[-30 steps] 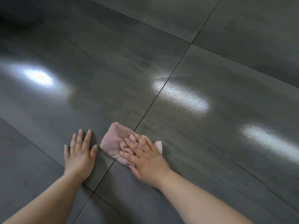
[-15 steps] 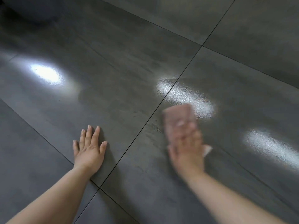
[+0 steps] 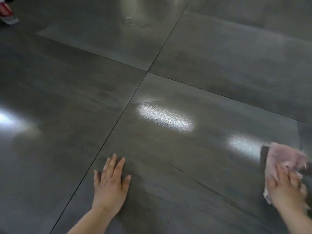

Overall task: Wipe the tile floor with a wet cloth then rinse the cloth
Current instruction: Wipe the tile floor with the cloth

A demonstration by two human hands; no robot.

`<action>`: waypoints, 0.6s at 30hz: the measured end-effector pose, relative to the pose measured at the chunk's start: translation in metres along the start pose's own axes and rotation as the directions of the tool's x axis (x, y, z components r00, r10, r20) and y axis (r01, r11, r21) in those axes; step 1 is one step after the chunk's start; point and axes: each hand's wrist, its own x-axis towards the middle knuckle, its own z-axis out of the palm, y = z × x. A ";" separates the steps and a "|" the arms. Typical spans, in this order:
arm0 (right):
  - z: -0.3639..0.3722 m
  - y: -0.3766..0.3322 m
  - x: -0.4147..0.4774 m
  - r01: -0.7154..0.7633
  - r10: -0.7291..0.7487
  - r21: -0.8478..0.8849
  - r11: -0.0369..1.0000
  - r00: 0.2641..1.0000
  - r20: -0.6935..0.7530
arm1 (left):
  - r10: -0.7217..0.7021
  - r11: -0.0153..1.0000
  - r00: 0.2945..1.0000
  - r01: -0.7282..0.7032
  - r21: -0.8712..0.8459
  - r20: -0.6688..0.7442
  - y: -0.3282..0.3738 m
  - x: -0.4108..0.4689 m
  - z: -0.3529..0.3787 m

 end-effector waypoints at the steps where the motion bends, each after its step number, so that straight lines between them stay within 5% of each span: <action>1: -0.002 0.004 -0.008 -0.151 0.151 0.079 0.985 0.989 0.011 | 0.017 0.999 0.999 -0.018 0.035 0.028 0.008 -0.002 0.002; 3: 0.007 -0.016 -0.028 -0.317 0.321 0.101 0.943 0.947 -0.026 | 0.079 0.993 0.995 -0.084 0.088 0.058 0.024 -0.004 0.004; 4: 0.017 -0.033 -0.037 -0.272 0.281 0.131 0.953 0.958 -0.056 | 0.109 0.990 0.993 -0.113 0.088 0.054 0.031 -0.005 0.009; 7: 0.056 -0.099 -0.071 0.195 -0.179 0.041 0.980 0.951 -0.251 | 0.207 0.978 0.978 -0.207 0.021 -0.005 0.048 -0.005 0.024; 10: 0.072 -0.122 -0.088 0.674 -0.684 -0.119 0.729 0.712 -0.161 | 0.267 0.955 0.964 -0.267 0.128 0.021 0.048 -0.002 0.041; 12: 0.062 -0.094 -0.071 0.758 -0.783 -0.197 0.622 0.609 -0.126 | 0.260 0.952 0.956 -0.277 0.129 0.134 0.046 0.000 0.044; 15: 0.048 -0.005 -0.045 0.512 -0.534 -0.153 0.845 0.817 -0.217 | 0.286 0.948 0.956 -0.292 0.128 0.063 0.039 -0.001 0.049; 17: 0.034 0.063 -0.038 0.129 -0.132 -0.031 0.991 0.963 -0.235 | 0.299 0.942 0.953 -0.303 0.144 0.048 0.039 -0.002 0.051; 18: 0.024 0.086 -0.039 -0.089 0.098 0.054 0.995 0.976 -0.196 | 0.305 0.937 0.951 -0.308 0.165 0.046 0.039 -0.001 0.052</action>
